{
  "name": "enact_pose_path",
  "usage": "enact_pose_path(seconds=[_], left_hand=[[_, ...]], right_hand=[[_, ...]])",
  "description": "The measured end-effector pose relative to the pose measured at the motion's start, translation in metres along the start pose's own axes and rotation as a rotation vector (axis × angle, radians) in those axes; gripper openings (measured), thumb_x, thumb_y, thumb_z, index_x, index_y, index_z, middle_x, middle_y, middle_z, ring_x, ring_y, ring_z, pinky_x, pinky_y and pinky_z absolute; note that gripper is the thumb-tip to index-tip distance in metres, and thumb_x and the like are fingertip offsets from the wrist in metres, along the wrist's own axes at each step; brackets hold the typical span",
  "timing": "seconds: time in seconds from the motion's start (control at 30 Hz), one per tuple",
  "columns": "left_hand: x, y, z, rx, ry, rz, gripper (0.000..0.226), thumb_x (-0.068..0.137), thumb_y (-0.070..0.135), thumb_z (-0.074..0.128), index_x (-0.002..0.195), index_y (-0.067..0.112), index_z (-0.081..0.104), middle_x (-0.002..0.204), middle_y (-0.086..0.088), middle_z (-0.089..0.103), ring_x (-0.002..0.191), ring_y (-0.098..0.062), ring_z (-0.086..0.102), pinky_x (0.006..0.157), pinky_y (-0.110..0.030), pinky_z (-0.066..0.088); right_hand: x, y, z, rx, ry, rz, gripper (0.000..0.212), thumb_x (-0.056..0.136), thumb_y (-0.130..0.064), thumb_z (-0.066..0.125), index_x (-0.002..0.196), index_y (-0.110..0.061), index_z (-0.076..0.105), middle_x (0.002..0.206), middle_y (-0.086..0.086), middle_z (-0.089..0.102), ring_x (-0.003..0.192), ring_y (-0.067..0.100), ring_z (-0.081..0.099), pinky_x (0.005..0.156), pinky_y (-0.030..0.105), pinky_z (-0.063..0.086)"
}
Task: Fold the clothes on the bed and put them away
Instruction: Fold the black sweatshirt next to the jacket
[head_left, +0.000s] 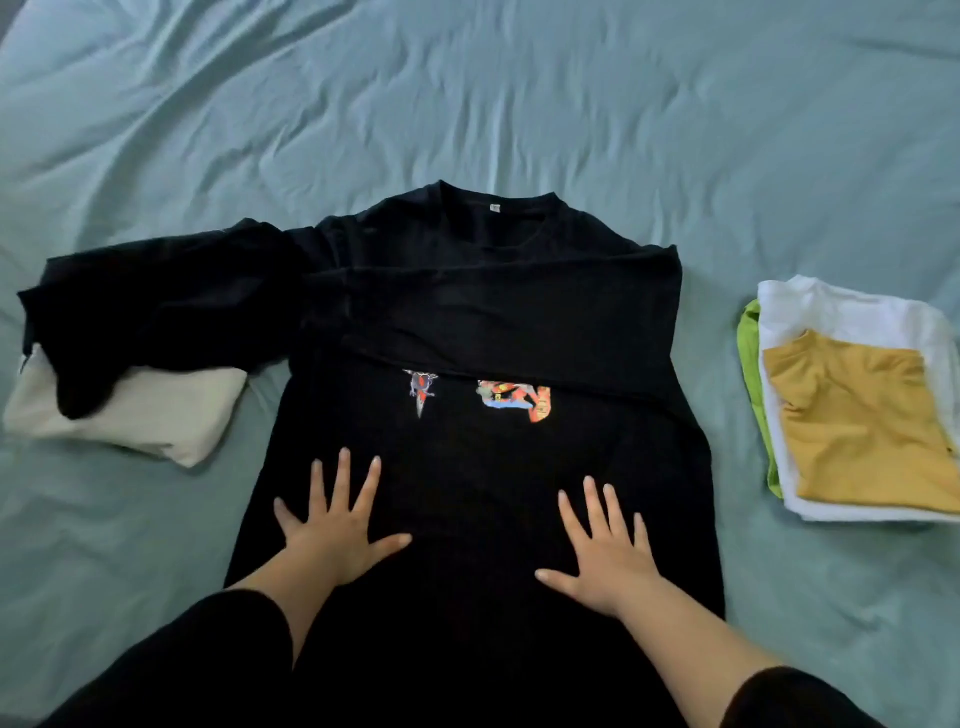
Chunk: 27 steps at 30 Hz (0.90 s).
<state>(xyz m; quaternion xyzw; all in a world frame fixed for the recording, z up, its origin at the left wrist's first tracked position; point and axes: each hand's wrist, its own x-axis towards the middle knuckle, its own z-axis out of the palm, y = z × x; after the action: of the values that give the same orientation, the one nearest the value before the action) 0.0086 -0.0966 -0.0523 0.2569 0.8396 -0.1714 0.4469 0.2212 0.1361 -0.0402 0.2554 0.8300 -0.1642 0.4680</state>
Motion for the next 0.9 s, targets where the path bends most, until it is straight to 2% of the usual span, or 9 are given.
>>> enact_pose_path(seconds=[0.07,0.2,0.33,0.67,0.73,0.77,0.83,0.87,0.9], left_hand=[[-0.024,-0.004,0.020,0.023,-0.041,0.025,0.104,0.073,0.089,0.026,0.136,0.037,-0.038,0.152,-0.005,-0.039,0.142,-0.034,-0.030,0.111,-0.068,0.008],[-0.048,-0.006,0.029,-0.057,-0.083,0.069,0.096,0.078,0.081,0.039,0.144,0.048,-0.022,0.160,-0.005,-0.021,0.147,-0.035,-0.013,0.112,-0.063,0.017],[-0.046,-0.004,0.027,-0.103,-0.122,0.088,0.093,0.083,0.071,0.048,0.146,0.049,-0.017,0.160,-0.006,-0.020,0.147,-0.037,-0.009,0.114,-0.061,0.020],[-0.040,-0.014,0.004,-0.178,-0.251,0.209,0.080,0.097,0.041,0.051,0.151,0.042,-0.008,0.160,-0.012,-0.018,0.146,-0.043,-0.008,0.116,-0.056,0.019],[-0.038,-0.020,0.003,-0.200,-0.268,0.254,0.081,0.096,0.040,0.052,0.151,0.041,-0.007,0.159,-0.013,-0.020,0.145,-0.045,-0.010,0.116,-0.057,0.018],[-0.037,-0.023,0.001,-0.209,-0.284,0.279,0.081,0.096,0.040,0.053,0.152,0.041,-0.006,0.160,-0.014,-0.019,0.145,-0.045,-0.010,0.116,-0.057,0.018],[-0.034,-0.034,-0.006,-0.238,-0.295,0.337,0.080,0.095,0.040,0.054,0.153,0.038,-0.002,0.161,-0.015,-0.010,0.146,-0.044,-0.001,0.118,-0.051,0.019],[-0.032,-0.042,-0.012,-0.273,-0.276,0.367,0.078,0.095,0.039,0.054,0.154,0.036,0.002,0.161,-0.016,0.001,0.146,-0.040,0.009,0.118,-0.044,0.021],[-0.030,-0.052,-0.019,-0.322,-0.238,0.393,0.077,0.095,0.039,0.054,0.154,0.032,0.006,0.160,-0.015,0.015,0.145,-0.035,0.020,0.117,-0.037,0.025]], right_hand=[[-0.019,-0.016,0.006,0.069,-0.067,-0.044,0.090,0.086,-0.073,0.038,0.146,-0.042,-0.021,0.147,-0.001,-0.045,0.137,0.028,-0.037,0.117,0.056,-0.003],[-0.034,-0.058,0.016,0.114,-0.069,-0.184,0.077,0.092,-0.062,0.042,0.145,-0.052,-0.012,0.150,-0.005,-0.040,0.140,0.027,-0.034,0.115,0.060,0.000],[-0.027,-0.083,0.027,0.121,-0.052,-0.193,0.072,0.093,-0.058,0.043,0.147,-0.052,-0.005,0.150,-0.005,-0.040,0.142,0.026,-0.031,0.115,0.060,-0.001],[-0.016,-0.086,0.001,0.150,-0.160,-0.144,0.060,0.096,-0.055,0.039,0.148,-0.048,0.010,0.160,-0.001,-0.020,0.148,0.031,-0.012,0.114,0.060,0.017],[-0.013,-0.098,-0.012,0.137,-0.161,-0.077,0.054,0.097,-0.055,0.037,0.148,-0.042,0.025,0.162,0.007,-0.004,0.148,0.035,0.003,0.115,0.052,0.025],[-0.013,-0.109,-0.020,0.129,-0.120,-0.030,0.049,0.098,-0.054,0.036,0.143,-0.036,0.040,0.159,0.013,0.017,0.144,0.037,0.022,0.110,0.045,0.033],[-0.011,-0.137,-0.040,0.154,0.013,0.077,0.045,0.099,-0.050,0.036,0.112,-0.019,0.066,0.120,0.013,0.063,0.112,0.031,0.060,0.085,0.034,0.050],[-0.009,-0.155,-0.049,0.182,0.053,0.120,0.043,0.099,-0.048,0.036,0.099,-0.016,0.066,0.098,0.006,0.068,0.094,0.025,0.066,0.074,0.032,0.052],[-0.006,-0.173,-0.058,0.209,0.068,0.155,0.041,0.100,-0.046,0.036,0.095,-0.016,0.064,0.088,0.002,0.067,0.083,0.021,0.066,0.068,0.031,0.053]])
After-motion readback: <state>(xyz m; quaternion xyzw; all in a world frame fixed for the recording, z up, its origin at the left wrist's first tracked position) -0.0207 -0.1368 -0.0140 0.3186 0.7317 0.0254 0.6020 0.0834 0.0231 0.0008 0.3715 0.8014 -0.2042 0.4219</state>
